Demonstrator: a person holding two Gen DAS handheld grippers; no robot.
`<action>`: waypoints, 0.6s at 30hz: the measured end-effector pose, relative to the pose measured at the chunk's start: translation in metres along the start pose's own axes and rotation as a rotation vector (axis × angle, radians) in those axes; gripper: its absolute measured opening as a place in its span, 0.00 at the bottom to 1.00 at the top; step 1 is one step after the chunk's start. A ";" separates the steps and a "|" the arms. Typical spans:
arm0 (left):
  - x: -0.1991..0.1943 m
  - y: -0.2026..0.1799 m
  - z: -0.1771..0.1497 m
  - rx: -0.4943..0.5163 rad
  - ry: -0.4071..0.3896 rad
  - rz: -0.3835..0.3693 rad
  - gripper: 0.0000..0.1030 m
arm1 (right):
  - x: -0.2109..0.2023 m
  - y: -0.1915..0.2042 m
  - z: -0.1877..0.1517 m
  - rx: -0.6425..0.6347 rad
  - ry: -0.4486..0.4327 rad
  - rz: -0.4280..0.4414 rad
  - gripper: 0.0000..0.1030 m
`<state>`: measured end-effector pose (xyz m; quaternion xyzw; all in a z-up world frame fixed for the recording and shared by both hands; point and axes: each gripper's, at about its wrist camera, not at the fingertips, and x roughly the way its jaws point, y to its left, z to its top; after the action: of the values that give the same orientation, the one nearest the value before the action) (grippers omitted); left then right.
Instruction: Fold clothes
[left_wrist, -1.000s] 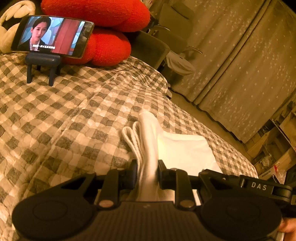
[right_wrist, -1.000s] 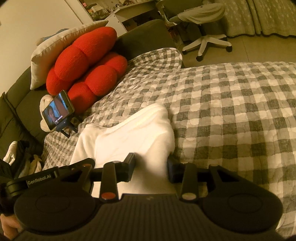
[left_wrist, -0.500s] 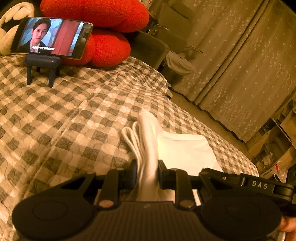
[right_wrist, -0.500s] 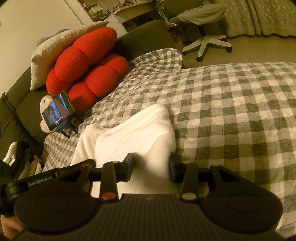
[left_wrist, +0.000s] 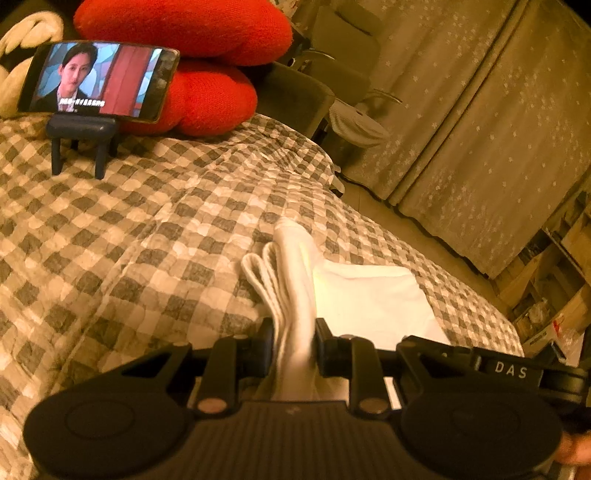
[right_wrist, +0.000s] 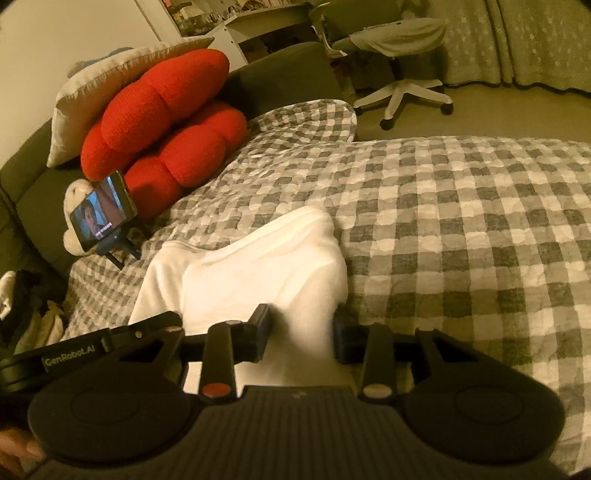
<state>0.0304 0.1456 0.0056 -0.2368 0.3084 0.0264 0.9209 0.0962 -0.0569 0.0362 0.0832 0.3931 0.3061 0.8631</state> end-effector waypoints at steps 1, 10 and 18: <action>0.000 -0.001 0.000 0.007 0.000 0.003 0.20 | -0.001 0.002 0.000 -0.013 -0.001 -0.010 0.30; -0.005 -0.007 0.003 0.036 -0.007 0.013 0.18 | -0.004 0.018 -0.001 -0.113 -0.029 -0.066 0.18; -0.011 -0.014 0.005 0.061 -0.026 0.029 0.18 | -0.006 0.028 -0.001 -0.165 -0.057 -0.089 0.18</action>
<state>0.0271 0.1370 0.0212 -0.2036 0.3003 0.0332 0.9313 0.0795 -0.0377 0.0503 0.0029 0.3453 0.2963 0.8905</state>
